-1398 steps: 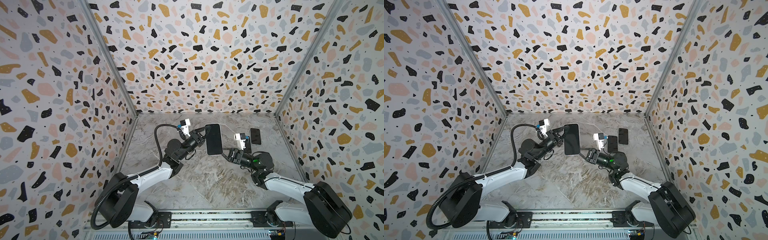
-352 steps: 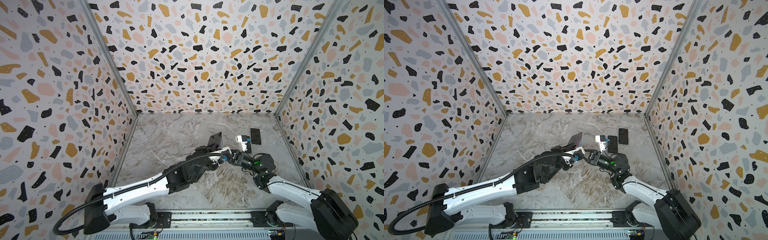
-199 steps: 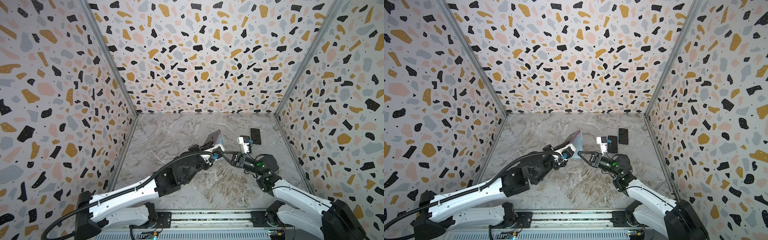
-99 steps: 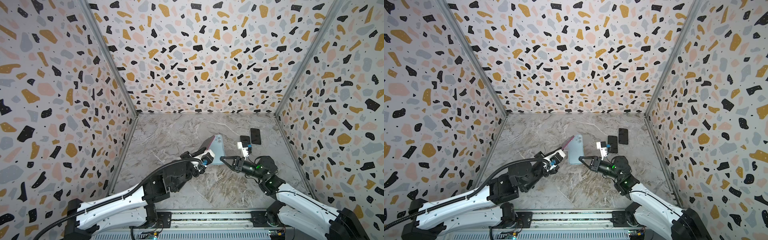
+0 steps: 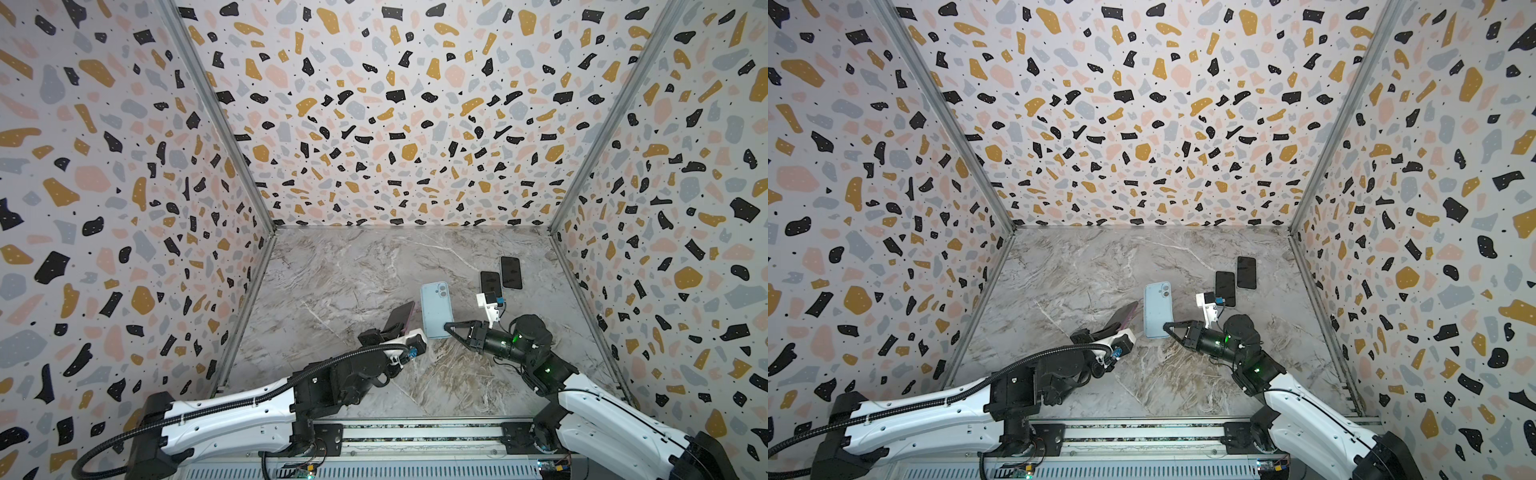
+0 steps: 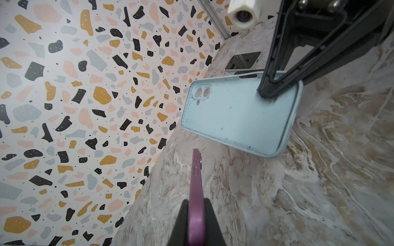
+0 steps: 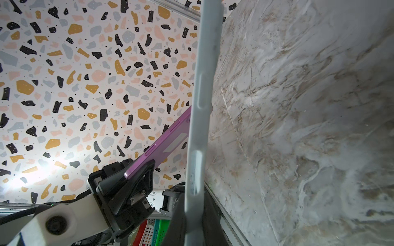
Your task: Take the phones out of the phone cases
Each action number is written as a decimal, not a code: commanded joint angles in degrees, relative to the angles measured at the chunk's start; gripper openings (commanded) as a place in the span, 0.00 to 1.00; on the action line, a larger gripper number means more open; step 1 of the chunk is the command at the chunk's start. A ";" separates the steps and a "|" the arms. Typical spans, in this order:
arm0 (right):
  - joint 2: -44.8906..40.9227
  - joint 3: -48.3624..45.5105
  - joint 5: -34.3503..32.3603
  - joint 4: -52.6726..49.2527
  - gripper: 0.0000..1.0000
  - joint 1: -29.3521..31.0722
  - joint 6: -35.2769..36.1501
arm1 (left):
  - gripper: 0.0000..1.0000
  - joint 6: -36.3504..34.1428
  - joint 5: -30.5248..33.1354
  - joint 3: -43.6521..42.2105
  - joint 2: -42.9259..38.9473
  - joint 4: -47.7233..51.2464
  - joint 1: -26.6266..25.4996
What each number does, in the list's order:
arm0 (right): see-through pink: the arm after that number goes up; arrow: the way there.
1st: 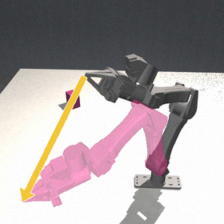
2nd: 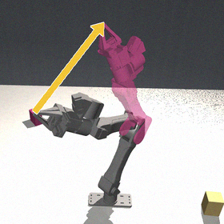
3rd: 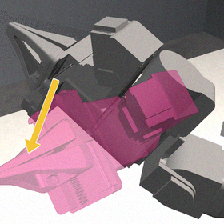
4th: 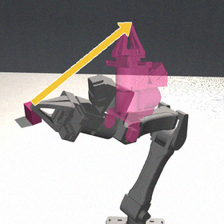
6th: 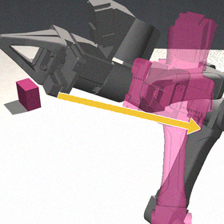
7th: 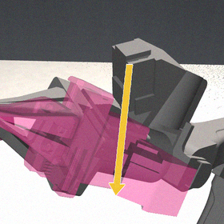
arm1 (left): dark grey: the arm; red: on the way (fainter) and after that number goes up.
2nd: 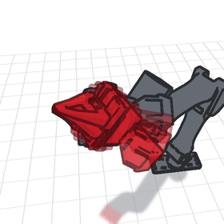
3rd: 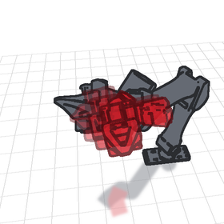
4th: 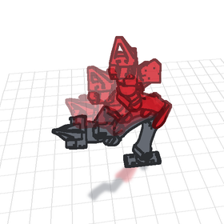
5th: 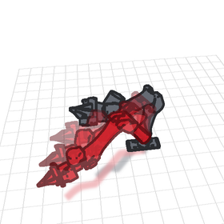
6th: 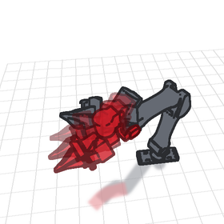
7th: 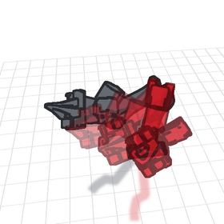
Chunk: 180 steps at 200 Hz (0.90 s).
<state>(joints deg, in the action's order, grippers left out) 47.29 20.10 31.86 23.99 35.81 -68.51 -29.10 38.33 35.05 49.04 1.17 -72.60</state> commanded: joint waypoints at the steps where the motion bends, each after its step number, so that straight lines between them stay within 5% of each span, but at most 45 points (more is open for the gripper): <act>1: -0.13 1.26 1.66 -3.69 0.00 0.05 2.71 | 0.00 0.95 3.90 -1.54 0.93 -4.95 -1.25; 180: 13.53 -6.98 5.45 5.20 0.00 0.22 1.78 | 0.00 -2.72 5.82 -7.47 21.99 -13.84 -6.14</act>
<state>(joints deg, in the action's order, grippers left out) 59.66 13.06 36.40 25.54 35.81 -66.98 -31.94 42.57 27.49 69.43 -8.43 -78.04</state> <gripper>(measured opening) 0.132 0.100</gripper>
